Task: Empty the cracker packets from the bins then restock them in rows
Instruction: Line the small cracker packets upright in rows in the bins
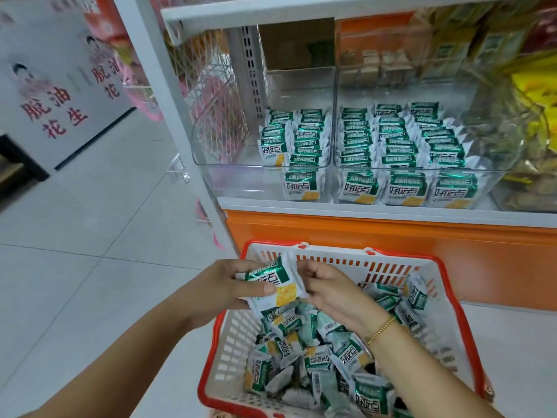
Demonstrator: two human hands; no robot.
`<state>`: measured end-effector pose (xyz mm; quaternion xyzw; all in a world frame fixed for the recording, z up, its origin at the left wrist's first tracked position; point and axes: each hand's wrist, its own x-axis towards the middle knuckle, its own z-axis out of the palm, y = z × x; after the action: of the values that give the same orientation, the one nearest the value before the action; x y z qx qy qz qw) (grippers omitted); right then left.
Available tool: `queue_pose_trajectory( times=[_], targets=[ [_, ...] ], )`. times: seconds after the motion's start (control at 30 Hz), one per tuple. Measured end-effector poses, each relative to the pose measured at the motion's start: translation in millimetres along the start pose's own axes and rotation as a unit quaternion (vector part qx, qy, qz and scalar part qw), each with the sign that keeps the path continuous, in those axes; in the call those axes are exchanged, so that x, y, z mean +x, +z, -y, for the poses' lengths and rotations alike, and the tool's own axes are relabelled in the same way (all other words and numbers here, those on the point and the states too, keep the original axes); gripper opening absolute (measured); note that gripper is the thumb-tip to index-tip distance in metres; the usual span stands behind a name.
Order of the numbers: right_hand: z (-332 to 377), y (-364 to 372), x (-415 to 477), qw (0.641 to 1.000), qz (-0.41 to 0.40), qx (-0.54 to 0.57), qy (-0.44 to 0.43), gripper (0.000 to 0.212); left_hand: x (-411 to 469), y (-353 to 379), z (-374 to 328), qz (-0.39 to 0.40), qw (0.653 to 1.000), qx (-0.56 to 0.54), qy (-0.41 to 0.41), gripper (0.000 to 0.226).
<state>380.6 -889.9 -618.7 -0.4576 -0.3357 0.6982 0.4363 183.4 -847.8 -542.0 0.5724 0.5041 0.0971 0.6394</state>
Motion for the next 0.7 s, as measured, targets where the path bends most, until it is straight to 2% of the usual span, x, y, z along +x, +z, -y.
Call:
queue_pose_trajectory(
  times=[0.07,0.17,0.27,0.33,0.4,0.47,0.57,0.63,0.7],
  targets=[
    [6,1,-5,1.0,-0.004,-0.028,0.001,0.021,4,4,-4,-0.009,1.0,0.01,0.021,0.046],
    [29,-4,-10,0.985,-0.036,-0.165,-0.026,0.022,7,3,-20,-0.044,0.994,0.068,0.073,0.037],
    [76,-3,-12,0.934,0.023,-0.345,-0.096,0.037,8,-5,-41,-0.056,0.979,0.141,0.138,0.032],
    [109,2,-9,0.901,0.044,-0.418,-0.107,0.051,9,-11,-55,-0.074,0.968,0.17,0.172,0.036],
    [142,12,-3,0.838,0.045,-0.526,-0.137,0.065,12,-16,-68,-0.12,0.951,0.189,0.213,0.044],
    [172,25,4,0.748,0.049,-0.64,-0.168,0.075,16,-20,-78,-0.167,0.936,0.171,0.257,0.05],
    [209,48,19,0.635,0.038,-0.751,-0.176,0.075,25,-29,-91,-0.211,0.921,0.108,0.309,0.056],
    [230,57,34,0.596,0.022,-0.78,-0.191,0.066,33,-38,-97,-0.252,0.906,0.063,0.333,0.06],
    [246,61,53,0.607,-0.005,-0.767,-0.206,0.059,41,-49,-99,-0.295,0.896,0.039,0.328,0.063]
  ],
)
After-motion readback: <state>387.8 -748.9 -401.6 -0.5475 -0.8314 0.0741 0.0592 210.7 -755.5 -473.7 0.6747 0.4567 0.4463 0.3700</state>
